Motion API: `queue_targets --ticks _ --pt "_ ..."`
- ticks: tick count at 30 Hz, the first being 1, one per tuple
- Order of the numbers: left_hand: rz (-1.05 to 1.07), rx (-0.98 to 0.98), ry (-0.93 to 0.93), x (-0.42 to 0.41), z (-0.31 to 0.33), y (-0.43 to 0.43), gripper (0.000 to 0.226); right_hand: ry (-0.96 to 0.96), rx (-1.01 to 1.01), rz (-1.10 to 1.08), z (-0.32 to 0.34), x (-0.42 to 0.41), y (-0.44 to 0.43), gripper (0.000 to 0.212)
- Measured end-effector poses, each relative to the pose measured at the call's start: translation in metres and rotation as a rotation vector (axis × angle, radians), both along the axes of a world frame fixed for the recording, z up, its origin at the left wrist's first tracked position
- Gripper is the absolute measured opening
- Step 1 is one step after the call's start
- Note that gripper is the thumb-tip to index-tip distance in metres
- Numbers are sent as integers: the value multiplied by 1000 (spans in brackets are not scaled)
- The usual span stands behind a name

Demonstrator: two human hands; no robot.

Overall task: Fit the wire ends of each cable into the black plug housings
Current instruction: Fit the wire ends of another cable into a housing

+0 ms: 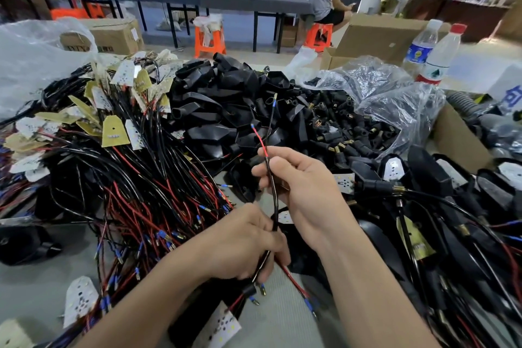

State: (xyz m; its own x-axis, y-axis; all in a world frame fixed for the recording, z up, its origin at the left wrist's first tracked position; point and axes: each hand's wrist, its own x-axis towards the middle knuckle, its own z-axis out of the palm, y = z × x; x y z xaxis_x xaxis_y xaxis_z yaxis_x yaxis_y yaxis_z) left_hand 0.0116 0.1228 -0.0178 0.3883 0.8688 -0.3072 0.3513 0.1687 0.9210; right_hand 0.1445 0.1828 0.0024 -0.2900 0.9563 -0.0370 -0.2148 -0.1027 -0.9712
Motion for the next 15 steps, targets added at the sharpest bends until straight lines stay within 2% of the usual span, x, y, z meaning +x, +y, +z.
queue_targets --ticks 4,7,11,13,15 --pt "-13 -43 -5 2 -6 0 28 21 30 -40 3 -2 3 16" --pt "-88 -40 -34 1 -7 0 25 102 -25 -157 6 -4 10 18" --pt "-306 -135 -231 -9 3 0 27 227 -100 -309 7 -3 20 19" --pt "-362 -144 -297 -20 9 -1 39 210 -78 -309 5 -4 19 20" --pt "-206 -80 -256 -24 12 -1 59 101 -28 -292 4 -5 17 18"
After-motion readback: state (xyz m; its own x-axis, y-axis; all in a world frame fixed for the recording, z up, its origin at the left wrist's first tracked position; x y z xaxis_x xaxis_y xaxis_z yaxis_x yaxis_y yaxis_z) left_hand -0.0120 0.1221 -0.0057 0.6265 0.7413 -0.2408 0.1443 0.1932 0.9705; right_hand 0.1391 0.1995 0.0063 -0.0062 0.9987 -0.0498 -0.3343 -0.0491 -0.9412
